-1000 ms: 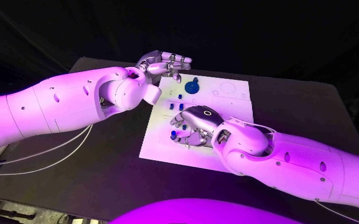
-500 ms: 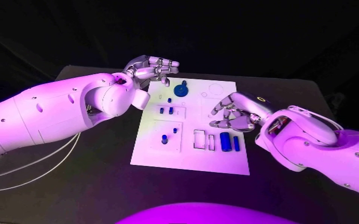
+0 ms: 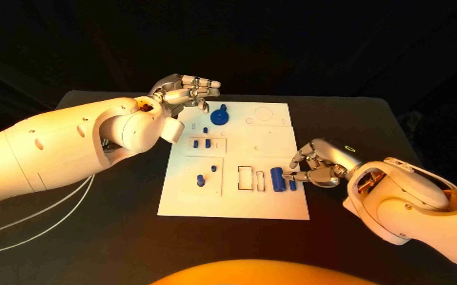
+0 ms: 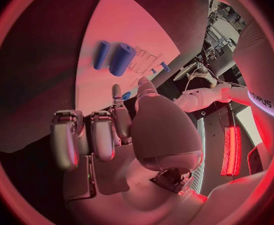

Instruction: Assemble the parts on the task board

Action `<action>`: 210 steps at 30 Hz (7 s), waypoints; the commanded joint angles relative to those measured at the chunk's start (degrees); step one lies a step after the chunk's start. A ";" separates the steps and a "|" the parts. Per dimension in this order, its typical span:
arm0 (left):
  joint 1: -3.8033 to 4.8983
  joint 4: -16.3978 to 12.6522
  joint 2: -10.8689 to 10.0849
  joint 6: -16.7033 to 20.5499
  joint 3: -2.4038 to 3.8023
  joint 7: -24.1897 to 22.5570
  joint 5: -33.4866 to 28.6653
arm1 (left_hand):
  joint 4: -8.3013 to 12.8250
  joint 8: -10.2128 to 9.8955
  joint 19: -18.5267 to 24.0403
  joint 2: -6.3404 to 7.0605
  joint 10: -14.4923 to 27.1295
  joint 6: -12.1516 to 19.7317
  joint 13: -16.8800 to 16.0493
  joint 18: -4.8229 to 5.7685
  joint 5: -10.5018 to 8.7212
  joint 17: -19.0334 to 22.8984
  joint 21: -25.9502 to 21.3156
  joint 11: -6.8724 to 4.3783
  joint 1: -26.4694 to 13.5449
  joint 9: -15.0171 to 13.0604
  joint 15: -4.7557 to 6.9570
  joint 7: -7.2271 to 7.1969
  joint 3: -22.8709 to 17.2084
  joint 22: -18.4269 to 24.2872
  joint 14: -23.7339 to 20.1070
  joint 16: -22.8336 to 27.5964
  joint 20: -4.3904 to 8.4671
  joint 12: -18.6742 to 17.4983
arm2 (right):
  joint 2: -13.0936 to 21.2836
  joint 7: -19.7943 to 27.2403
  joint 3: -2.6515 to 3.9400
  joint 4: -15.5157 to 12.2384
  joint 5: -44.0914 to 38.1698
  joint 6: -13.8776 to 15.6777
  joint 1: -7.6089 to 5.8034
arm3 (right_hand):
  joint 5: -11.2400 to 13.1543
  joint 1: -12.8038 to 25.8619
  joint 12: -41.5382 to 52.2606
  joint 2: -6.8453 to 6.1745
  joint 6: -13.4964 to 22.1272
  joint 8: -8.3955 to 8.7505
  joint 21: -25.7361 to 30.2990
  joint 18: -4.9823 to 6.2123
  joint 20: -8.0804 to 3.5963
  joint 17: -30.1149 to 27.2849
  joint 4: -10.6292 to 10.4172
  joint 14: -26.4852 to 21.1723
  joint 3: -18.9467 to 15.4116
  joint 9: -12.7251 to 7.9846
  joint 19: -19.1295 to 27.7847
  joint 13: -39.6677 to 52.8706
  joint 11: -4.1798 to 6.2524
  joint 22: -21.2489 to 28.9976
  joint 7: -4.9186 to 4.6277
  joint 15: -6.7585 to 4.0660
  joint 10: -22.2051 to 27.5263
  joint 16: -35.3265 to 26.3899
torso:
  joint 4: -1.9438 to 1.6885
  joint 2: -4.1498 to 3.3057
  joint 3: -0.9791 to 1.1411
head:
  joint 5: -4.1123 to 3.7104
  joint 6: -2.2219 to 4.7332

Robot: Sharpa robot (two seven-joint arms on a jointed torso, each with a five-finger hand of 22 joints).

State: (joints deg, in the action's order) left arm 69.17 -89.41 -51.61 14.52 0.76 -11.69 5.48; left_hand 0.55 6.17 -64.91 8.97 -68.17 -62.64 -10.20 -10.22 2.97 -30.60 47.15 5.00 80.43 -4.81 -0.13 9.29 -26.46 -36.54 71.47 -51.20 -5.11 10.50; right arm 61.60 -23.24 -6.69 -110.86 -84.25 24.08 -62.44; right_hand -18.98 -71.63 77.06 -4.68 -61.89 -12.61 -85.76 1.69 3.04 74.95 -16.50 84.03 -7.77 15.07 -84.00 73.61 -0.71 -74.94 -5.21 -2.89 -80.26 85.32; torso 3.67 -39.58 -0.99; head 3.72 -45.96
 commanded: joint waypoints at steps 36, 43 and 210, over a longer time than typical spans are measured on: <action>-0.05 -0.24 -0.47 -1.41 -0.10 0.06 -0.55 | -0.16 0.26 -0.35 -0.42 0.44 0.52 -0.09 -0.34 -0.03 0.09 -0.44 -0.10 -0.44 0.06 -0.14 0.02 0.45 0.11 -0.43 0.33 -0.07 0.32 | -8.44 -8.79 -0.04 6.71 -2.39 -2.75 4.27 | -0.77 1.28 1.52 1.63 0.87 -1.28 -0.63 -0.93 0.11 7.27 -0.15 4.37 -2.10 1.93 -4.63 2.37 0.03 -14.06 0.23 -0.22 -0.75 0.65 | 0.09 0.07 -0.12 | 0.19 -0.82; -0.05 -0.27 -0.52 -1.56 -0.10 0.26 -0.55 | -0.20 0.28 -0.35 -0.44 0.49 0.55 -0.10 -0.33 -0.03 0.10 -0.47 -0.09 -0.52 0.07 -0.15 0.02 0.50 0.13 -0.44 0.33 -0.08 0.35 | -9.13 -8.72 -0.04 7.13 -1.90 -2.45 4.59 | -0.69 1.15 1.62 1.91 0.80 -1.46 -0.77 -0.95 0.11 7.33 -0.10 4.38 -2.12 2.16 -4.68 2.54 0.07 -14.10 0.29 -0.24 -0.81 0.68 | 0.15 0.07 -0.12 | 0.30 -0.80; -0.05 -0.42 -0.97 -2.33 -0.15 0.94 -0.55 | -0.22 0.35 -0.37 -0.56 0.75 0.74 -0.11 -0.34 -0.03 0.16 -0.62 -0.08 -0.64 0.11 -0.17 0.02 0.64 0.23 -0.50 0.35 -0.12 0.48 | -14.73 -6.61 0.82 5.41 2.81 2.60 3.80 | 4.34 -2.19 3.79 5.49 -0.53 -9.63 -2.52 -1.30 -1.71 8.28 3.61 4.55 -1.50 14.21 -5.27 8.18 2.63 -14.55 3.21 -2.33 -4.39 1.01 | -1.19 -0.27 -0.40 | -1.14 -0.68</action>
State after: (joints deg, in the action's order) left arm 69.08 -89.70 -52.62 13.09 0.58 -10.51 5.18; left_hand 0.24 6.17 -64.91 8.75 -67.77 -62.24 -10.22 -10.21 2.97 -30.50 46.74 4.98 80.20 -4.79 -0.32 9.30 -26.16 -36.39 71.28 -51.20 -5.11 10.83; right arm 46.74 -29.86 -5.86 -105.20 -80.62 26.06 -58.66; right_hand -14.82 -73.85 80.79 0.36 -62.40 -21.93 -88.18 0.81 1.82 74.95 -12.73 84.03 -9.00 29.23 -84.01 75.05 1.95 -74.90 -2.28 -4.93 -83.76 86.21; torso 2.60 -39.83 -1.38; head 2.68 -46.71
